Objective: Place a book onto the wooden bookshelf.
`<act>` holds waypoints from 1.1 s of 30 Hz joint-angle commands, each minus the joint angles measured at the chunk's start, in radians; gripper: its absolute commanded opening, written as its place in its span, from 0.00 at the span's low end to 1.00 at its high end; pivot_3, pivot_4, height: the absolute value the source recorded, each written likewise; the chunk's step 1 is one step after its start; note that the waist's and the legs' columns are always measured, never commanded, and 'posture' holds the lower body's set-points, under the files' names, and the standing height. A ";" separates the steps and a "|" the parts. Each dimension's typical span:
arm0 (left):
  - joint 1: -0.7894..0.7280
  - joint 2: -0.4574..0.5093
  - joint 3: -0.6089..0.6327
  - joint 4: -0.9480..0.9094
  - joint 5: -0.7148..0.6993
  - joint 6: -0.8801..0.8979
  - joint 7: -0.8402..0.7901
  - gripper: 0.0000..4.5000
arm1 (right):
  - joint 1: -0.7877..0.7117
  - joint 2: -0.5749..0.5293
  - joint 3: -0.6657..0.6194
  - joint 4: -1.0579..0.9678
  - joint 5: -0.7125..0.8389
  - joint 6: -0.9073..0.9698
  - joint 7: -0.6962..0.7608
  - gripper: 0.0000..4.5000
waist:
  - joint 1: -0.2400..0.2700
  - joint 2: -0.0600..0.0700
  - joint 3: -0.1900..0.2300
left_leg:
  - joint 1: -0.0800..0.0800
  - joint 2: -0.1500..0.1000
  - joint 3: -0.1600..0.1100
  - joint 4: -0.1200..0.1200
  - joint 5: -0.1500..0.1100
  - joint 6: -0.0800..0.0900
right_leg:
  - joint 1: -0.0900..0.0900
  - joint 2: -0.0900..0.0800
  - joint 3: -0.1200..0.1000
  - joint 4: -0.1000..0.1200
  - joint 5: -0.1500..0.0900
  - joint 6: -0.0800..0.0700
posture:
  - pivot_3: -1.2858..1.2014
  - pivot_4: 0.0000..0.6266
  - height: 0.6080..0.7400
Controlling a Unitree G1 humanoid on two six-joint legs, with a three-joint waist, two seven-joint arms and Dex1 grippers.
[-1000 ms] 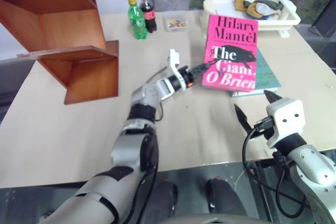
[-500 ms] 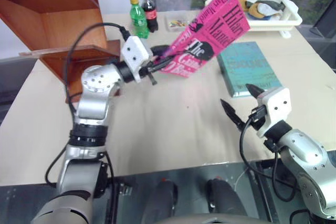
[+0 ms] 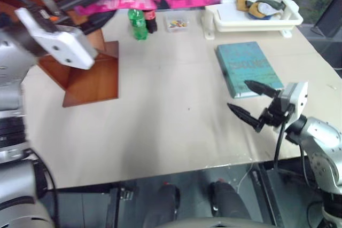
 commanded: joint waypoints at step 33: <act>0.027 0.338 -0.047 0.768 -0.049 -0.259 -0.141 0.26 | -0.154 0.053 0.059 0.143 0.017 -0.183 0.165 1.00 | -0.014 -0.004 0.003 | -0.001 0.004 0.007 0.000 0.000 0.000 | -0.002 0.001 -0.001 0.002 0.000 0.000 | 0.52 0.24 1.00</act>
